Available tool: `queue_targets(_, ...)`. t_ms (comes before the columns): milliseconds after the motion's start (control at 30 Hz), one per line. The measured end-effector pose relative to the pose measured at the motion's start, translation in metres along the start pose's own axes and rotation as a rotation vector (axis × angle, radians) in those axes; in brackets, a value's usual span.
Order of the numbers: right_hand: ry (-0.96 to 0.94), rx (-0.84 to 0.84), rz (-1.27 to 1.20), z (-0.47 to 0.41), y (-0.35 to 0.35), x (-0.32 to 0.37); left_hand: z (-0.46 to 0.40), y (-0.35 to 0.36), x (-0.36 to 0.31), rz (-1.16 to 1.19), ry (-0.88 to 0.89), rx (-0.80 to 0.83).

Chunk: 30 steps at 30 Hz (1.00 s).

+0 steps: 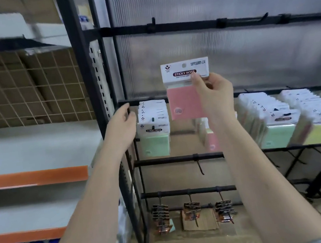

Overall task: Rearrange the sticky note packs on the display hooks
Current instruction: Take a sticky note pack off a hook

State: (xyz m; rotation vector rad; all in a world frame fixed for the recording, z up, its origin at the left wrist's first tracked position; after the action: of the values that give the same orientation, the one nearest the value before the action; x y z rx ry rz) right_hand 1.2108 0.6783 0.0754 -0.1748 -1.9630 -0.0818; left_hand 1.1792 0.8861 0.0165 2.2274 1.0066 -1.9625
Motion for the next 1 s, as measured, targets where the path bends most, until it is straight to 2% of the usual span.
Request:
queue_targets(400,-0.110,-0.004,-0.073,-0.025,0.035,0.046,-0.032,0.013,0.000,0.026,0.021,0.101)
queue_targets(633,-0.020,-0.027,-0.182,-0.039,0.059,0.060,-0.043,0.007,0.002,-0.031,0.064,0.139)
queue_targets(833,0.021,-0.078,-0.190,-0.045,0.067,0.063,-0.050,0.005,0.008,0.025,0.019,0.141)
queue_targets(1000,0.006,-0.122,-0.193,-0.043,0.069,0.062,-0.056,0.013,0.011,0.089,0.005,0.225)
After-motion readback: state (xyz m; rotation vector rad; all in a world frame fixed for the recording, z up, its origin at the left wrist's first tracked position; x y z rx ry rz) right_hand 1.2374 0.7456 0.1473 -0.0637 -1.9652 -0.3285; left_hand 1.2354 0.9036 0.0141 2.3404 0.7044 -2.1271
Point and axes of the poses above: each hand's wrist, its own z-axis away from the middle knuckle, its own y-axis out of the palm, x = y × z, the point moved 4 cm from there along -z, towards the middle knuckle, and after that the axes turned 2 degrees about z, right-handed, at the moved point
